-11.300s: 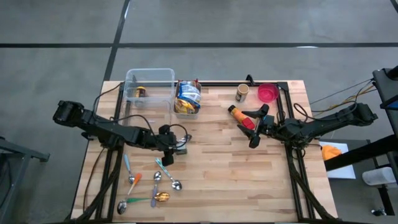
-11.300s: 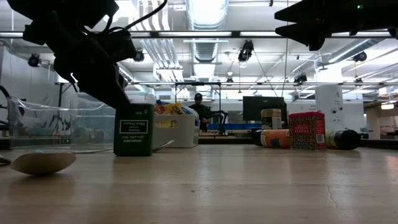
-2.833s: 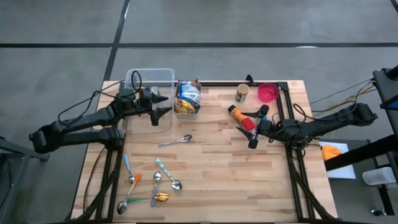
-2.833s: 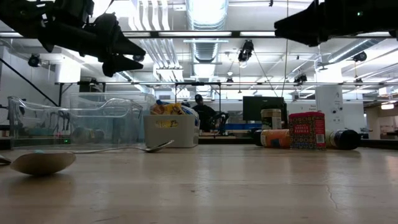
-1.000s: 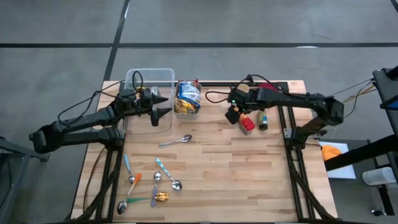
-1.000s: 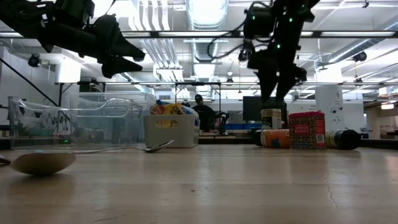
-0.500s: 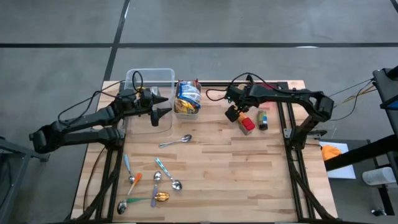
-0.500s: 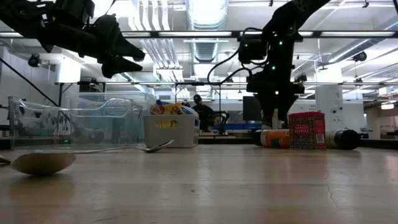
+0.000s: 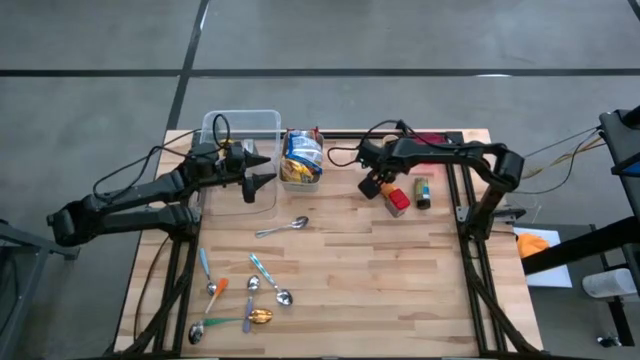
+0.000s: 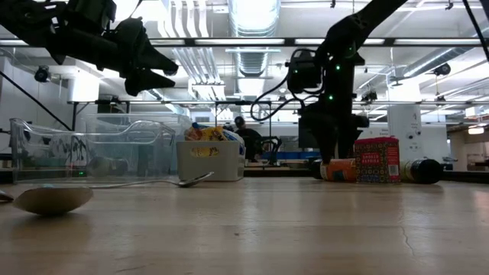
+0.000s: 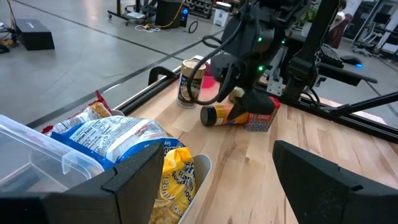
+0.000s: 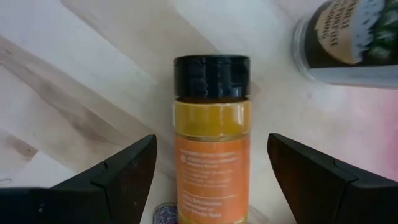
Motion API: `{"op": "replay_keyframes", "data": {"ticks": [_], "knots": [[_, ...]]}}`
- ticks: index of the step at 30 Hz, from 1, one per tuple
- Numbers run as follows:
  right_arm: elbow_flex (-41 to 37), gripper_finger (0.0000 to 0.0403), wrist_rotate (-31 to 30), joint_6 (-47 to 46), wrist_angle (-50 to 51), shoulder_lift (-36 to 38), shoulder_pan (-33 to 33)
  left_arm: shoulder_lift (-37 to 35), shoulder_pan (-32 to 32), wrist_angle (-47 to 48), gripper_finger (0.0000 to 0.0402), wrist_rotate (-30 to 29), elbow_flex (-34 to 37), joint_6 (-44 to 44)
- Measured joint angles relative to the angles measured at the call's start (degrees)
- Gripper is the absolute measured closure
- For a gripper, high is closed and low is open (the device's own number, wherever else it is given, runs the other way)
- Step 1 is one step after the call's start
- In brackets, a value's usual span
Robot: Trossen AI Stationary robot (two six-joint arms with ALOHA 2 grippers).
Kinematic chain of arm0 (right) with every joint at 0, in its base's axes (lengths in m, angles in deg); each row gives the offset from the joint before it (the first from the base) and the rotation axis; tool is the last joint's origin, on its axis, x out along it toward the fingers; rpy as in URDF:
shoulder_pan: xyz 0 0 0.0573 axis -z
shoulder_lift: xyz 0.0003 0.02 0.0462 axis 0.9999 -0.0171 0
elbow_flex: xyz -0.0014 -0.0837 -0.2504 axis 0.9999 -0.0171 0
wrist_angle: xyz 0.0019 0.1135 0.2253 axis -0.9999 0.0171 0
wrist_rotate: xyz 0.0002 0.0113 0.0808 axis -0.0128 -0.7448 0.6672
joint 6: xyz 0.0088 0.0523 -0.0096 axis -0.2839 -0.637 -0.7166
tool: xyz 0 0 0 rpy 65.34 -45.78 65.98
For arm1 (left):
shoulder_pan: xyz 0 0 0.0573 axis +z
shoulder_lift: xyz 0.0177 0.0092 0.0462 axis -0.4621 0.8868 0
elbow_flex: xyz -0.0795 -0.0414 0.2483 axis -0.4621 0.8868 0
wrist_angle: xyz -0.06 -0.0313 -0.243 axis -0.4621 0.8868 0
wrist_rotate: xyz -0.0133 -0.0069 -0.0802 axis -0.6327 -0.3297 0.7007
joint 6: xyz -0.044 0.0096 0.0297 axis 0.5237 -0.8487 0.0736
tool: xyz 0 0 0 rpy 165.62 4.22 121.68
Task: Pick & Place Food Item
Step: Put the orange seasoning bottle into the white bin
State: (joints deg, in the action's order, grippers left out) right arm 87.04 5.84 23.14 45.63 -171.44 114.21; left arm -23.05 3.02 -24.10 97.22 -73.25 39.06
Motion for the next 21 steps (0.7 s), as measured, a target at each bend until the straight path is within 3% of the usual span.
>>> {"op": "replay_keyframes", "data": {"ticks": [21], "knots": [[-0.7, 0.0099, 3.0, -0.1, -2.6, -5.9, 0.0, 0.0, 0.0, 0.2, 0.0096, 0.0, 0.0, -0.2]]}}
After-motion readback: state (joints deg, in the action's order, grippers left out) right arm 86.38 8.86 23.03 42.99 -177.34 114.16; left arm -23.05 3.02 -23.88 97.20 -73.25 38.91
